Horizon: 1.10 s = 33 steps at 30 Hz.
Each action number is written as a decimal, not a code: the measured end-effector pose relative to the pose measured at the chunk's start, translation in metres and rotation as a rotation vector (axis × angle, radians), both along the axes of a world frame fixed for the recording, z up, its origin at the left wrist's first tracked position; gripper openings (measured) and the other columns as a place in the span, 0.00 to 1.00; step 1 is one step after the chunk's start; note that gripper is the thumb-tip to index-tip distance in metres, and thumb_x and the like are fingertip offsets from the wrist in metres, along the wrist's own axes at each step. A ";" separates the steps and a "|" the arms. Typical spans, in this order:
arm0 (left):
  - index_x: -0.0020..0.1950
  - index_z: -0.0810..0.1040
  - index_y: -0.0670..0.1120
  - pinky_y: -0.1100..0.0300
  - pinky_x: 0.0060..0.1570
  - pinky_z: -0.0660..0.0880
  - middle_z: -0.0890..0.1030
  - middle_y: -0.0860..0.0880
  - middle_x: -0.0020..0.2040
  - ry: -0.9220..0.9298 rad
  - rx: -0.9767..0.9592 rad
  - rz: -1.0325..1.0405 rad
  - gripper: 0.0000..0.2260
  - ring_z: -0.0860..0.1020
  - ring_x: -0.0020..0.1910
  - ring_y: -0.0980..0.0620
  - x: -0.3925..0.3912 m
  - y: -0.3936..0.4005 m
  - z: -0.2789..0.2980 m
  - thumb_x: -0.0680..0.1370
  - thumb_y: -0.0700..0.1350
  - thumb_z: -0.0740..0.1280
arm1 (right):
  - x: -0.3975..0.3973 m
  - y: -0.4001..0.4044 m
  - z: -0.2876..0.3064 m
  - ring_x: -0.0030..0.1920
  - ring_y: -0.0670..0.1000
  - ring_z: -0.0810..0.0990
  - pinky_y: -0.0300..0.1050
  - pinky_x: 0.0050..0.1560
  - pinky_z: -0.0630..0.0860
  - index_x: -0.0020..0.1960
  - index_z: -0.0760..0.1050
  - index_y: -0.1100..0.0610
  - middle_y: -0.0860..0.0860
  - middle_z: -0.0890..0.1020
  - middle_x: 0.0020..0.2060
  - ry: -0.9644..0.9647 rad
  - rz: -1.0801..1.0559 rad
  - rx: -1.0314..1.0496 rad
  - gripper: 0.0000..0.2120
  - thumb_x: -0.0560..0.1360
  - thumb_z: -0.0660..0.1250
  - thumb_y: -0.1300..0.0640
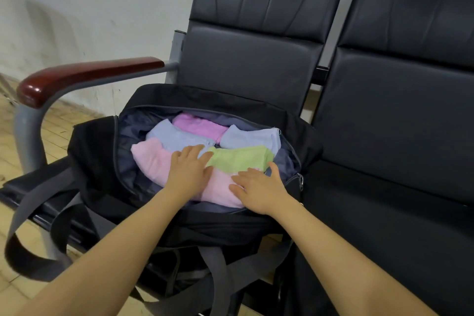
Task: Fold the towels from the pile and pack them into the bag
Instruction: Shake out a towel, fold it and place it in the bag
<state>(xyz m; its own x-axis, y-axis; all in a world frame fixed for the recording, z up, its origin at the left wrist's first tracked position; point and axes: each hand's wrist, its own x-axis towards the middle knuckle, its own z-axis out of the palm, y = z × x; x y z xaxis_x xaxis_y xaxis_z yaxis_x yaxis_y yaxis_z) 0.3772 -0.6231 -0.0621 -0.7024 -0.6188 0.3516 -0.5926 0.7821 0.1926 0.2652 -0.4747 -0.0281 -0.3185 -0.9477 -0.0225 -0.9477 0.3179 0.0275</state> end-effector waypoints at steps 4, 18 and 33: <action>0.78 0.51 0.54 0.52 0.74 0.41 0.49 0.51 0.79 -0.323 0.282 -0.164 0.22 0.45 0.78 0.51 0.004 0.017 -0.009 0.84 0.55 0.44 | -0.003 -0.004 -0.004 0.73 0.49 0.59 0.59 0.70 0.41 0.73 0.63 0.48 0.48 0.65 0.73 0.016 -0.055 0.030 0.23 0.82 0.44 0.44; 0.76 0.62 0.50 0.55 0.71 0.53 0.62 0.48 0.76 -0.139 0.053 -0.183 0.23 0.59 0.75 0.49 0.004 0.051 0.048 0.81 0.53 0.50 | 0.002 0.045 0.023 0.75 0.47 0.56 0.57 0.70 0.44 0.75 0.58 0.43 0.45 0.61 0.75 -0.053 -0.126 -0.193 0.22 0.82 0.48 0.43; 0.72 0.69 0.50 0.56 0.68 0.57 0.68 0.52 0.73 0.025 -0.040 -0.622 0.18 0.64 0.71 0.52 -0.144 0.321 0.092 0.82 0.48 0.57 | -0.101 0.345 0.046 0.63 0.51 0.74 0.48 0.60 0.66 0.72 0.66 0.52 0.48 0.74 0.66 0.029 -0.561 -0.450 0.20 0.82 0.55 0.50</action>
<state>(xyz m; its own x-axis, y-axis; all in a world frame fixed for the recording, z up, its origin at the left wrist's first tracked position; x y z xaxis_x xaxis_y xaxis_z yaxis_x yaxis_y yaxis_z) 0.2334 -0.3021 0.0302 -0.9184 -0.0818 0.3870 -0.0190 0.9864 0.1633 0.1638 -0.1293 0.0175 -0.7548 -0.5567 0.3470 -0.6392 0.7431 -0.1982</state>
